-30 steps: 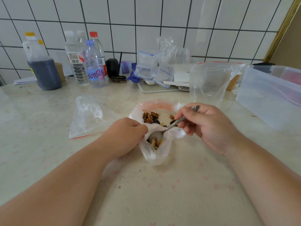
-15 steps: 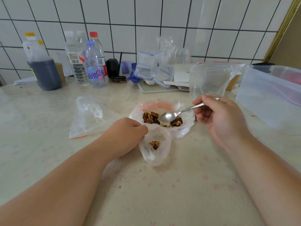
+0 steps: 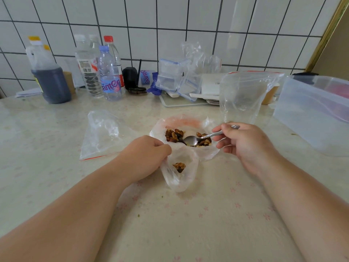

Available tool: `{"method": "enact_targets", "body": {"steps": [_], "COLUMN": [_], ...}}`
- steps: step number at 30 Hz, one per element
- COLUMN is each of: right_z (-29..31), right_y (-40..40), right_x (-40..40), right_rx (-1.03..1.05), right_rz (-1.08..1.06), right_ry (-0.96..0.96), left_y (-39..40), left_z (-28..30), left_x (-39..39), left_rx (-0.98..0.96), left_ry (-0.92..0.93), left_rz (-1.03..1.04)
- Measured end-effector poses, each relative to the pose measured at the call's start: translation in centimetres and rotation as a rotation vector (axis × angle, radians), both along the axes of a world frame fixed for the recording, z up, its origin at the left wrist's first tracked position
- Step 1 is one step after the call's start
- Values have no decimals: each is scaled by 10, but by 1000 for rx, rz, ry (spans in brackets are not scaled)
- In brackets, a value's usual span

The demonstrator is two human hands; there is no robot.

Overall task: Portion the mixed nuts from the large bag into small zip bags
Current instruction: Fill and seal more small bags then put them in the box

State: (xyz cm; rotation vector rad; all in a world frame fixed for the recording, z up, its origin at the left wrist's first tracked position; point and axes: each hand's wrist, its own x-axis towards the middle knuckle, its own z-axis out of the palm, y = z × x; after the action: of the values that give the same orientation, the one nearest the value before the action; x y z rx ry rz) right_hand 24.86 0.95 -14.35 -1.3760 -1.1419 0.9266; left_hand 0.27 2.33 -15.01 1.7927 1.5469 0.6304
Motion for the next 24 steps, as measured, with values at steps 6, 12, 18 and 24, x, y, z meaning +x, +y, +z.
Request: {"method": "enact_targets", "body": {"steps": [6, 12, 18, 24], "right_z": [4, -1, 0, 7], "right_y": [0, -3, 3, 2], "right_x": [1, -12, -6, -2], "right_rx": [-26, -74, -132, -97], "right_rz": [-26, 75, -41, -67], "right_ry": [79, 155, 329, 471], "left_y": [0, -1, -1, -2], "left_z": [0, 1, 1, 2], "left_x": [0, -1, 0, 0], "left_rx": [-5, -6, -9, -13], "left_ry": [2, 2, 0, -9], "left_rz": [9, -6, 6, -2]}}
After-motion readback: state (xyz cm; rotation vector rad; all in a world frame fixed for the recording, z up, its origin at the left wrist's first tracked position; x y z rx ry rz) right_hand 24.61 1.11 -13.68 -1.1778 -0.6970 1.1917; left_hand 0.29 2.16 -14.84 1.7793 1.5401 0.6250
